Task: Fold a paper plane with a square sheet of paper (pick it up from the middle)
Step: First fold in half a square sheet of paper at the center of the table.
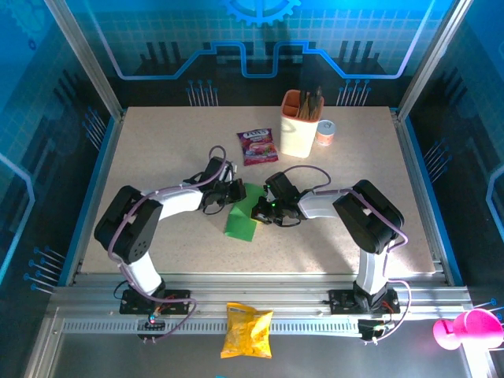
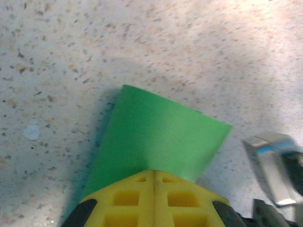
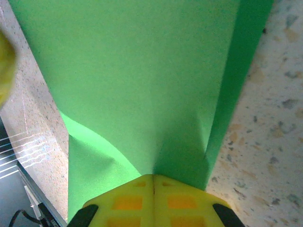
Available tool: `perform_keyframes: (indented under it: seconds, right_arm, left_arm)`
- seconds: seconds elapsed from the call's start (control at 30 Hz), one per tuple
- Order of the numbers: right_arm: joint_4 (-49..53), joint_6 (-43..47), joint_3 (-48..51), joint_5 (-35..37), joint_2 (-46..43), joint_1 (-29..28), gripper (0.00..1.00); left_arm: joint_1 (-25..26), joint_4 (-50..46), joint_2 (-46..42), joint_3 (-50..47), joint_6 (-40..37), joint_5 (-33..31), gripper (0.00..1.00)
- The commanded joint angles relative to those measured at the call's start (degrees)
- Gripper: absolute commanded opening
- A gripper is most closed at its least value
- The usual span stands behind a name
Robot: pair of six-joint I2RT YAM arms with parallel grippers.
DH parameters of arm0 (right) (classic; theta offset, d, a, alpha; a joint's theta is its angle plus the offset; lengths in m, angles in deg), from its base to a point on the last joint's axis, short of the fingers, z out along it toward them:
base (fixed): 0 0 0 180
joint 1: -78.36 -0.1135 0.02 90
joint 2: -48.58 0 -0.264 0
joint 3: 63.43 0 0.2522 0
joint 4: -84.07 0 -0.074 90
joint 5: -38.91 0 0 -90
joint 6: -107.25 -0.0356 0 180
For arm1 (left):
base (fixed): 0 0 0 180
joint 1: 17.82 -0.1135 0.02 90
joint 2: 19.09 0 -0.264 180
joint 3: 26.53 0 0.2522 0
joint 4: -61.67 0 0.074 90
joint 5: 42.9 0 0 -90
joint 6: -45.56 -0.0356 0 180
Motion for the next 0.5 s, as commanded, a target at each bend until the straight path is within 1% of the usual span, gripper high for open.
perform_keyframes:
  seconds: [0.0,0.17,0.33,0.47]
  right_arm:
    - [7.34,1.03,1.07,2.68,2.58,-0.5,0.0]
    - [8.47,2.24,0.35,2.77,2.93,-0.48,0.0]
    - [9.28,3.05,0.29,2.94,2.93,-0.49,0.0]
    - [10.16,4.07,-0.21,3.26,3.01,-0.48,0.0]
  left_arm:
    - [-1.0,0.77,2.93,-0.79,-0.52,-0.54,0.02]
    - [-1.88,1.89,4.53,-3.15,0.66,-3.24,0.01]
    - [-2.03,1.94,1.18,-2.95,1.77,-1.56,0.02]
    - [-2.06,1.47,-1.32,-0.18,1.56,0.59,0.03]
